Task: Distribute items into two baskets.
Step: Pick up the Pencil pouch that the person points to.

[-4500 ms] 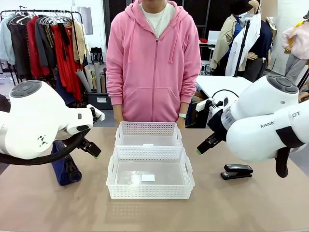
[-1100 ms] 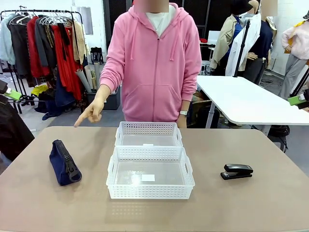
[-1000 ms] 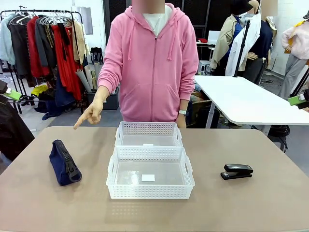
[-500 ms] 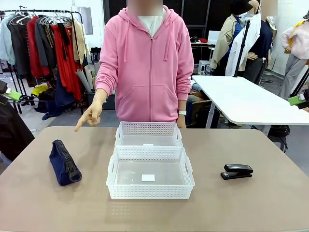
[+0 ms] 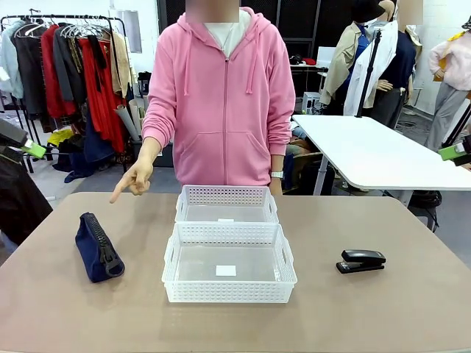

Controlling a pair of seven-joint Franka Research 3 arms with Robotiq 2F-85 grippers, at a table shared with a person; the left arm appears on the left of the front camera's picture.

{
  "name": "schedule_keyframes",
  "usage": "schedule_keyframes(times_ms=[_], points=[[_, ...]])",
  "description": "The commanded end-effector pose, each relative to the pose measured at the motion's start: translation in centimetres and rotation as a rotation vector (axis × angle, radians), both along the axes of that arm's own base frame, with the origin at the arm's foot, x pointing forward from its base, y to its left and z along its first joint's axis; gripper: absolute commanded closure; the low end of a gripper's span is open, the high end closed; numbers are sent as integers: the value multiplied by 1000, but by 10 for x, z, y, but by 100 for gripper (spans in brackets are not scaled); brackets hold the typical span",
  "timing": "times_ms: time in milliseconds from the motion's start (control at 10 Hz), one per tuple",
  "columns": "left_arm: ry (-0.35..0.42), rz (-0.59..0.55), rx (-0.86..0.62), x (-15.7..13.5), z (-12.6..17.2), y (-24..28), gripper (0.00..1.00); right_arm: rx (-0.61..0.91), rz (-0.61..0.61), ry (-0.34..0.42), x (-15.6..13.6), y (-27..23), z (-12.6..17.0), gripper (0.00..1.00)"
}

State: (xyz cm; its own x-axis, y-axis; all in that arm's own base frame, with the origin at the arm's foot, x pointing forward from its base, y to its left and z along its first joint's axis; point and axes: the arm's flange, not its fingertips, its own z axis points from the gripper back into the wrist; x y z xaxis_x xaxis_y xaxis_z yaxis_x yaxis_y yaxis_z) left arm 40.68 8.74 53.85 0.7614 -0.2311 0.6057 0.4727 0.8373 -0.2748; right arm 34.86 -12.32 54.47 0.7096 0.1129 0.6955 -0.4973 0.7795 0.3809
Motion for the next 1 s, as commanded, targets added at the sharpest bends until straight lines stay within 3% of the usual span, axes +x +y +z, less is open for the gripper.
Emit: schedule_keyframes(times_ms=[0,500,700,900], points=[[75,23,96,8,3,-18,0,23,11,-17,1,0,0,0],[279,164,197,21,-6,-57,0,23,11,-17,1,0,0,0],[358,284,243,28,-9,-75,0,23,11,-17,1,0,0,0],[370,437,266,35,-15,-93,0,23,11,-17,1,0,0,0]])
